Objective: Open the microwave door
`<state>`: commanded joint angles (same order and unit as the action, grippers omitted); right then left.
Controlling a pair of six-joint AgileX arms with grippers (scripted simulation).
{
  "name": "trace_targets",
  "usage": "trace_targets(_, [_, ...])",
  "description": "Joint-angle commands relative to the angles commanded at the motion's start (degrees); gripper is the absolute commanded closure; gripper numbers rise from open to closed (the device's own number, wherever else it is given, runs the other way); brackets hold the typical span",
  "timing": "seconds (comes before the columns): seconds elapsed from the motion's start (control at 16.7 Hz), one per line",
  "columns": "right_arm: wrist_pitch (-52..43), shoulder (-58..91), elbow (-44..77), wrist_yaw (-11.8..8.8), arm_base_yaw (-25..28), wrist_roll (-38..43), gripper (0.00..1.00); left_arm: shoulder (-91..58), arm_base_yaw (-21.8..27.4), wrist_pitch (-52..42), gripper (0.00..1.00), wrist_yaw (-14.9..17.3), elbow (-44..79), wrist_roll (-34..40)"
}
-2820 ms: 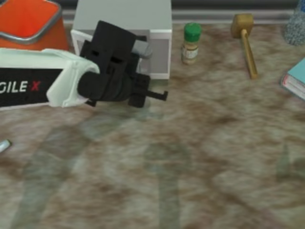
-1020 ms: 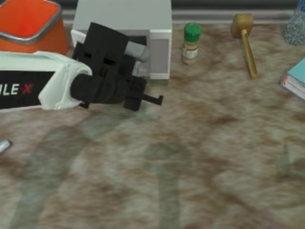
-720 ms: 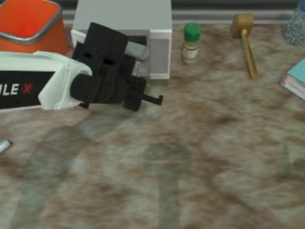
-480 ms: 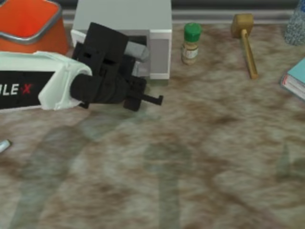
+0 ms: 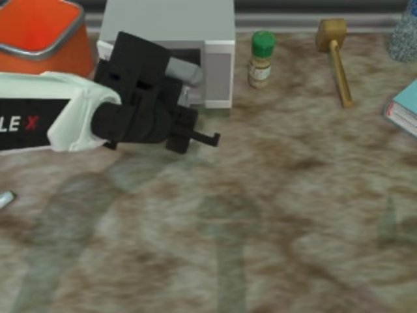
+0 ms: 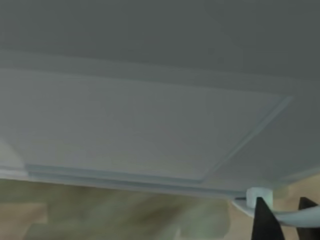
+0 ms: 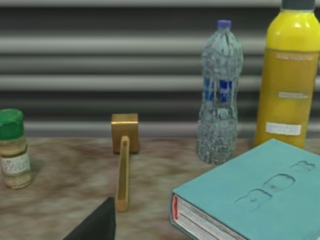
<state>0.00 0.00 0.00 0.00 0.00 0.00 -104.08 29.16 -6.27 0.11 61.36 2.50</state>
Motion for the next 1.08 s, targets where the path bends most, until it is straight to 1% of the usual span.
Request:
trace_targets(0.18, [0.0, 0.0, 0.0, 0.0, 0.0, 0.0, 0.0, 0.64, -0.71, 0.18, 1.0, 1.04, -0.93, -1.58])
trace_targets(1.08, [0.0, 0.0, 0.0, 0.0, 0.0, 0.0, 0.0, 0.64, -0.71, 0.18, 1.0, 1.04, -0.93, -1.58])
